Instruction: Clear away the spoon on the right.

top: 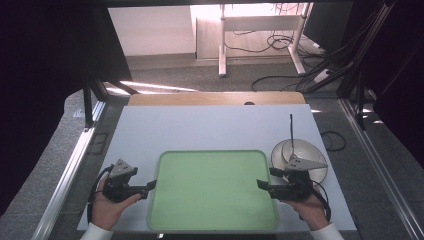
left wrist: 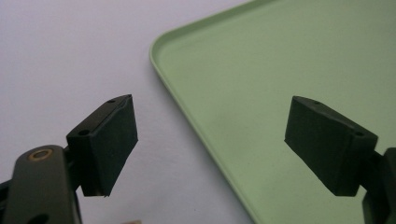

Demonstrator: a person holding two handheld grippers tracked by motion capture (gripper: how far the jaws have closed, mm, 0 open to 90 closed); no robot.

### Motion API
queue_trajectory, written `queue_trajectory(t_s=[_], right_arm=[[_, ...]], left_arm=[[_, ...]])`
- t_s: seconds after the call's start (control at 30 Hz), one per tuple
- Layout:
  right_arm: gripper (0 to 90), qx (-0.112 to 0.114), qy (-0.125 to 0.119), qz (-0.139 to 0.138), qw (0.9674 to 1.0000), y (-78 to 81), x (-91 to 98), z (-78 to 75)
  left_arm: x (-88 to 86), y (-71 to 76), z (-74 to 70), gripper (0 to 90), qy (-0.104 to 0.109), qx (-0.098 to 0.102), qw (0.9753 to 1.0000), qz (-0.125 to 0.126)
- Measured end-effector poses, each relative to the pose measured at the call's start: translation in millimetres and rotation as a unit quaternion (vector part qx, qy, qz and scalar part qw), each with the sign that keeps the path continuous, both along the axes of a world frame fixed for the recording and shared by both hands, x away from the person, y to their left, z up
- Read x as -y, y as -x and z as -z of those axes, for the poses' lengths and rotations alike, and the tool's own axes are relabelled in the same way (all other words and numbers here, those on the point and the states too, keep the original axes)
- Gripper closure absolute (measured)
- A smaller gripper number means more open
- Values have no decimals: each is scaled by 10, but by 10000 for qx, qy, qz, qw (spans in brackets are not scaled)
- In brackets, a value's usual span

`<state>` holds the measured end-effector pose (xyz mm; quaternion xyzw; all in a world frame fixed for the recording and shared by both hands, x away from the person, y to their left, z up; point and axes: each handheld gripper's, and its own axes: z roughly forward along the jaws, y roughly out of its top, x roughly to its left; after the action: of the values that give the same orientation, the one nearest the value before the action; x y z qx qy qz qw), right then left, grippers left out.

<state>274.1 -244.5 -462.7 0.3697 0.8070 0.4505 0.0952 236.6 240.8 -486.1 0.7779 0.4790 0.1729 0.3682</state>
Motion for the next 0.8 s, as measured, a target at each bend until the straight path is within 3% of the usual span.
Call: queue_trajectory(t_s=[0.47, 0.8], right_arm=[[298, 29, 187, -1, 9998, 33, -97, 19], [298, 24, 245, -120, 9996, -39, -143, 59]], left_arm=[[-10, 86, -19, 160, 69, 71, 9999, 23], [-37, 114, 3, 160, 38, 49, 10000, -37]])
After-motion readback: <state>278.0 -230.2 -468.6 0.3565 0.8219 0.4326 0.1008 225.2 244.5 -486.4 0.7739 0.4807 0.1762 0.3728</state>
